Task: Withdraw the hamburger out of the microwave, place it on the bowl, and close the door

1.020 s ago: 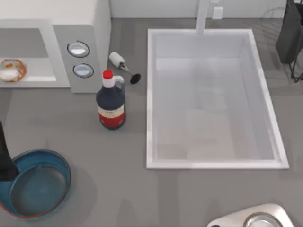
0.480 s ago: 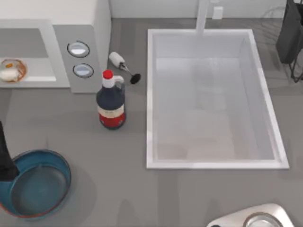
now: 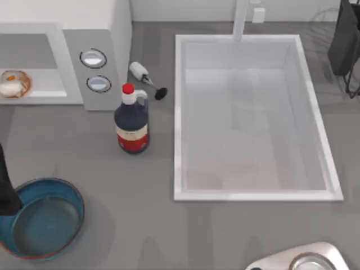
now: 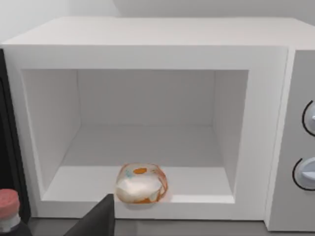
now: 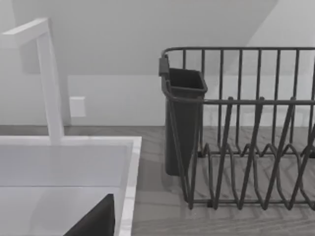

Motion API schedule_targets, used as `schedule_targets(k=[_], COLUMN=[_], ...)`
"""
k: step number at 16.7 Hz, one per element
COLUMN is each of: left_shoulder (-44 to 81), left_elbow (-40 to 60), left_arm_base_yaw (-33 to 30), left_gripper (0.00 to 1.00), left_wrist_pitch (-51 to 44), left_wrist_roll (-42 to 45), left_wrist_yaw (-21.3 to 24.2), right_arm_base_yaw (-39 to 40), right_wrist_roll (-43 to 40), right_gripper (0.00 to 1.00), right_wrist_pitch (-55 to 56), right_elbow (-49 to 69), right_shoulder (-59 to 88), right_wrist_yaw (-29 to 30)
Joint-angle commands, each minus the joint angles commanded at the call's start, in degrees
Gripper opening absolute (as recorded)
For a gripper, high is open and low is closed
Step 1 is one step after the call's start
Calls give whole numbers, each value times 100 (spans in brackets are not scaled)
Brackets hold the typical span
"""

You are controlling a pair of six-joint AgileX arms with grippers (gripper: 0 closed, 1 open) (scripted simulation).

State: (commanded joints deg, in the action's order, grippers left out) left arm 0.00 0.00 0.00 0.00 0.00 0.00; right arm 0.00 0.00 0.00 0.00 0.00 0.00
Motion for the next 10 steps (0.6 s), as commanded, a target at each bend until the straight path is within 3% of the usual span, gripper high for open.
schedule_targets(k=[5, 10], left_shoulder=[165, 1534], left_elbow=[59, 549], left_arm_base_yaw=[10, 89], left_gripper=[100, 100], left_wrist_pitch=[82, 763], left_wrist_roll=[5, 44], left_wrist_yaw=[12, 111], right_arm_base_yaw=[0, 0], right_wrist_roll=[0, 0], right_gripper=[100, 100], right_wrist_pitch=[0, 0], right_elbow=[0, 0], right_shoulder=[0, 0], right_wrist_yaw=[0, 0])
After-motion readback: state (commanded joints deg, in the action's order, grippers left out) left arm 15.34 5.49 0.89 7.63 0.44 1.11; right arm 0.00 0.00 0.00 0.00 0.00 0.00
